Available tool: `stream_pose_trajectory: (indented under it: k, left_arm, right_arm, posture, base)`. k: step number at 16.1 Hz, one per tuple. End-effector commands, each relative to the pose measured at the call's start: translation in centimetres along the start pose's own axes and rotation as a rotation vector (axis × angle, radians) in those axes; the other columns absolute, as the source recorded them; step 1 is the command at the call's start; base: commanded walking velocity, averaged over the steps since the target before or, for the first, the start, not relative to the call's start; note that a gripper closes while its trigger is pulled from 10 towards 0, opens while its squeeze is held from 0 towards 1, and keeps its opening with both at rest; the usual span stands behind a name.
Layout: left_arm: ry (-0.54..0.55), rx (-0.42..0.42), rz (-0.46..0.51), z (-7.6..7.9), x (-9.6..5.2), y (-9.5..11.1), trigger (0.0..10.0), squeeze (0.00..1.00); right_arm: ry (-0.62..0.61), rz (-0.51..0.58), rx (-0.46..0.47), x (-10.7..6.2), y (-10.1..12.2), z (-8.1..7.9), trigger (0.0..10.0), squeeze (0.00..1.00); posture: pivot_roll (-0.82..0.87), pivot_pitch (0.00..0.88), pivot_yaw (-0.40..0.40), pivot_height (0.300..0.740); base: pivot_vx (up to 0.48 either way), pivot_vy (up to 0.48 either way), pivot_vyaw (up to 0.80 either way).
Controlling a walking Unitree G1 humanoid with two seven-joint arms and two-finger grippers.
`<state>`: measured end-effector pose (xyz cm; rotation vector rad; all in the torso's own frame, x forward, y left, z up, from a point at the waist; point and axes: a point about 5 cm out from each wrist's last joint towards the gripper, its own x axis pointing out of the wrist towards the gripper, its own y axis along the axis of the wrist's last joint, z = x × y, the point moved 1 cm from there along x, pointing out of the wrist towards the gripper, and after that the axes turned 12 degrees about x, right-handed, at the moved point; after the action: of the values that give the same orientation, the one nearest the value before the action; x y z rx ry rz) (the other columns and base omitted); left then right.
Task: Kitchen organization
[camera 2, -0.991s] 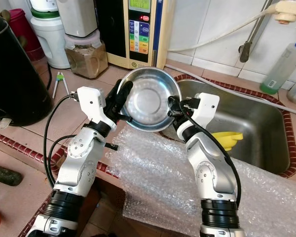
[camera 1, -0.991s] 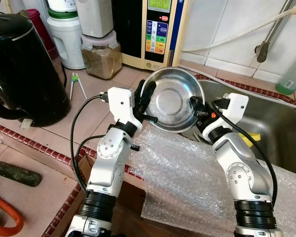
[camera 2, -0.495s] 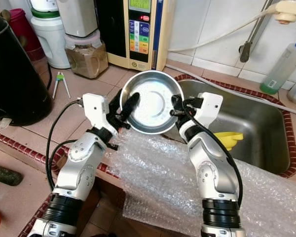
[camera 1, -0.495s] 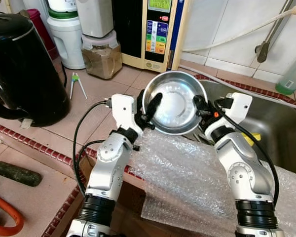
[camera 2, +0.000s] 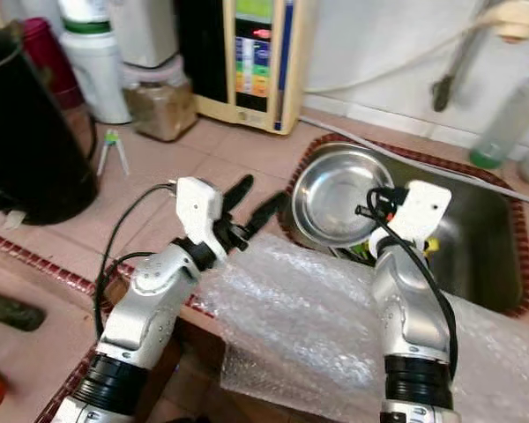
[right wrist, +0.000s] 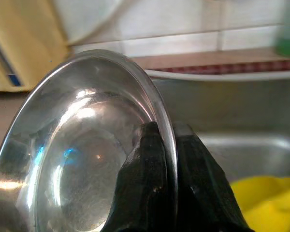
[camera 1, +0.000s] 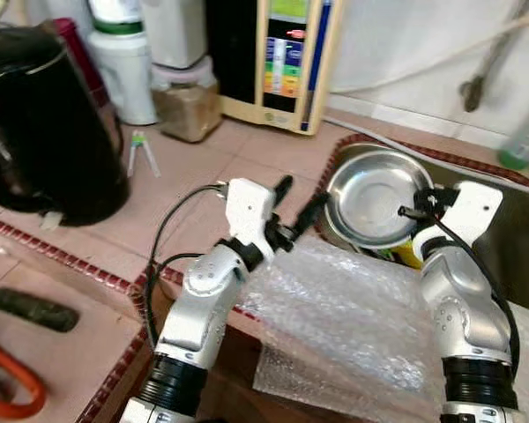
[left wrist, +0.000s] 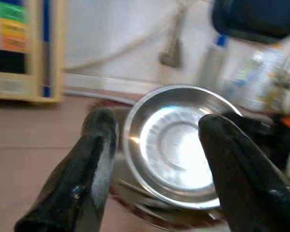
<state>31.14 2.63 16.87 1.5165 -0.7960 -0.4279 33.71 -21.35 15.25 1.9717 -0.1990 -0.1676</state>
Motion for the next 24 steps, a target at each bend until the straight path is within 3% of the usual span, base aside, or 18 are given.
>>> stream_pose_trajectory:
  k: [1, 3, 6, 10, 11, 12, 13, 14, 15, 24]
  left_arm:
    - [-0.053, 0.008, -0.008, 0.6, 0.2, 0.3, 10.0, 1.00]
    - [-0.086, 0.008, -0.028, 0.9, 0.0, 0.1, 10.0, 1.00]
    - [-0.141, 0.024, -0.096, 1.3, -0.4, -0.8, 10.0, 1.00]
    - [-0.174, 0.039, -0.169, 1.3, -0.8, -1.8, 10.0, 1.00]
    - [-0.180, 0.039, -0.178, 1.4, -0.8, -1.9, 10.0, 1.00]
    - [-0.192, 0.041, -0.194, 1.5, -0.9, -2.1, 10.0, 1.00]
    - [-0.201, 0.047, -0.202, 1.5, -0.9, -2.2, 10.0, 1.00]
    - [-0.198, 0.052, -0.199, 1.5, -0.9, -2.2, 10.0, 1.00]
    - [-0.197, 0.054, -0.197, 1.5, -0.8, -2.1, 10.0, 1.00]
    - [-0.164, 0.053, -0.183, 1.5, -0.7, -1.8, 10.0, 1.00]
  right_arm:
    - [-0.049, 0.021, -0.002, 0.0, 0.2, 0.8, 0.0, 0.00]
    - [-0.125, 0.039, -0.016, 0.1, 0.3, 1.7, 0.0, 0.00]
    - [-0.303, 0.029, -0.019, 0.0, 0.0, 4.8, 0.0, 0.00]
    - [-0.451, -0.056, 0.006, -0.7, -1.7, 7.4, 0.0, 0.00]
    - [-0.465, -0.077, 0.015, -0.8, -2.2, 7.7, 2.1, 0.00]
    - [-0.488, -0.112, 0.017, -1.0, -2.8, 8.2, 10.0, 0.00]
    - [-0.503, -0.138, 0.005, -1.1, -3.2, 8.4, 10.0, 0.00]
    - [-0.500, -0.150, 0.042, -1.0, -3.5, 8.4, 10.0, 0.29]
    - [-0.500, -0.148, 0.042, -1.0, -3.5, 8.4, 10.0, 1.00]
    - [-0.454, -0.157, 0.048, -0.2, -3.1, 8.0, 10.0, 1.00]
  posture:
    - [0.01, 0.092, 0.013, 0.740]
    - [0.01, 0.093, 0.016, 0.740]
    - [0.01, 0.091, 0.020, 0.740]
    - [0.01, 0.091, 0.024, 0.740]
    - [0.01, 0.090, 0.026, 0.740]
    - [0.01, 0.089, 0.027, 0.740]
    - [0.01, 0.089, 0.027, 0.740]
    - [0.01, 0.089, 0.027, 0.740]
    - [0.01, 0.089, 0.027, 0.740]
    - [0.02, 0.098, 0.000, 0.740]
  base:
    - [0.000, 0.000, 0.00]
    - [0.000, 0.000, 0.00]
    - [0.000, 0.000, 0.00]
    - [0.000, 0.000, 0.00]
    - [0.000, 0.000, 0.00]
    - [0.000, 0.000, 0.00]
    - [0.000, 0.000, 0.00]
    - [0.000, 0.000, 0.00]
    - [0.000, 0.000, 0.00]
    - [0.000, 0.000, 0.00]
